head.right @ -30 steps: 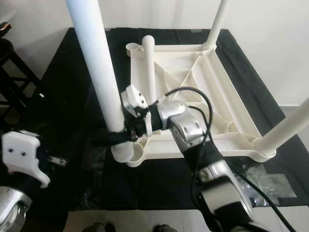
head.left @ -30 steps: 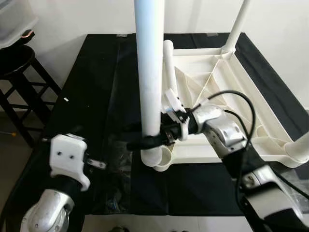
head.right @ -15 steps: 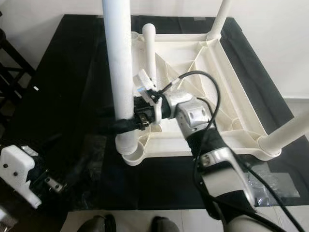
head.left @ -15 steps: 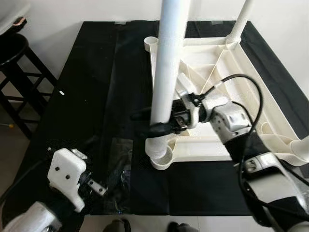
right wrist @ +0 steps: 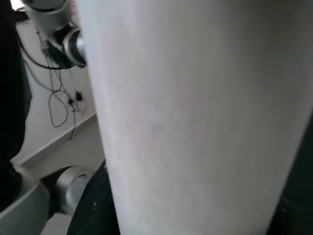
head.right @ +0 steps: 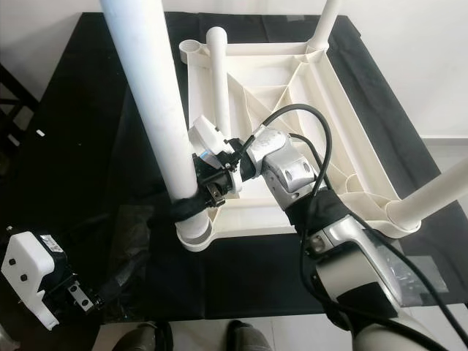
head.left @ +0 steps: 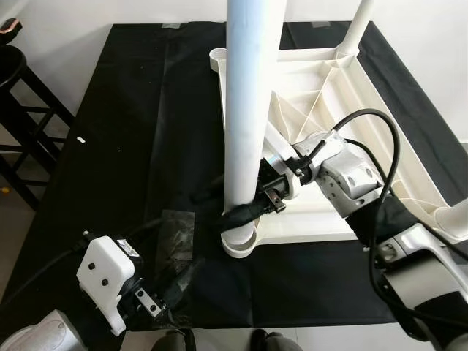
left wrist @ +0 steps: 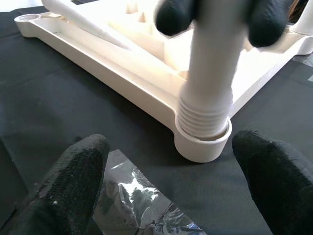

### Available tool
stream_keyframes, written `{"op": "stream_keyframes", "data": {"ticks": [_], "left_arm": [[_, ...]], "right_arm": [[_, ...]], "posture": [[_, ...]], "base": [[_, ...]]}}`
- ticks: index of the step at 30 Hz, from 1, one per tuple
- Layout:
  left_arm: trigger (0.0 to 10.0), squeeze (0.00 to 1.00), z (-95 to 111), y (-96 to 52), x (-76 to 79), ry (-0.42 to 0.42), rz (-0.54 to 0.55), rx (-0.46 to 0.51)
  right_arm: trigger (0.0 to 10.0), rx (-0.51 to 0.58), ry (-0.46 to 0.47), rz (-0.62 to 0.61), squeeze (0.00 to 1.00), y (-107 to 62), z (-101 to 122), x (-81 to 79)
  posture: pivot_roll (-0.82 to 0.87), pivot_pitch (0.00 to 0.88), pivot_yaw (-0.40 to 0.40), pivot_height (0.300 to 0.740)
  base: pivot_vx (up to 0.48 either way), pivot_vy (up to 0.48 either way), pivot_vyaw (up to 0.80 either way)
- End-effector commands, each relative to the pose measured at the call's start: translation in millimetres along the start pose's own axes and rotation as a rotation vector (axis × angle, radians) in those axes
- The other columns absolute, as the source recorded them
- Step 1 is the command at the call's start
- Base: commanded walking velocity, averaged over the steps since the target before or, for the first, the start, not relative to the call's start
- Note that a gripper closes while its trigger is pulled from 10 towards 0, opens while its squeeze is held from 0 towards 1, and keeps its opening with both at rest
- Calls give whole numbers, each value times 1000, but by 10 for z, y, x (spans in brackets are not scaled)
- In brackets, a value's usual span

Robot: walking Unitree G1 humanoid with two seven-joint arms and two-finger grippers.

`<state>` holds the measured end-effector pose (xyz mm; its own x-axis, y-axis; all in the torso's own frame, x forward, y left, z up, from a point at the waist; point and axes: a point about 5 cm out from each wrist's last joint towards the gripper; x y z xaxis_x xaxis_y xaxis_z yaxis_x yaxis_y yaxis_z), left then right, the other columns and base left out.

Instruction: Building children table

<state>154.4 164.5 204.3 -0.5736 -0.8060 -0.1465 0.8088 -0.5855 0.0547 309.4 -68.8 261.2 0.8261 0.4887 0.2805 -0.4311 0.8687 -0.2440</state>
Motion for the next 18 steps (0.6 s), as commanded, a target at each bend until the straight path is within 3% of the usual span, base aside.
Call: {"op": "stream_keyframes", "data": {"ticks": [1,14,18], "left_arm": [[10000,0,4,-20,28,-7,-15,4],[10000,0,10,-9,36,-13,-12,18],[10000,0,8,-7,39,-11,-9,18]], "right_arm": [[10000,-52,121,41,0,52,-263,-109],[10000,-53,170,78,0,22,-258,-144],[10000,-81,159,6,0,47,-374,-53]], "posture": [[49,303,-73,740],[49,314,-81,740],[51,316,-88,740]], "base": [[0,0,0],[0,0,0],[0,0,0]]}}
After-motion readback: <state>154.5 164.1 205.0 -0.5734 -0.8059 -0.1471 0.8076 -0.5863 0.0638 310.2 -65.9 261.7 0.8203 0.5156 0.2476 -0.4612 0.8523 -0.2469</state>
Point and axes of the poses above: a point about 5 cm out from each wrist's last joint towards the gripper, its own y axis pointing out of the wrist towards the gripper, its own z axis along the axis of the wrist's last joint, x = y × z, and after that the axes turned 4 degrees about -y, right-handed
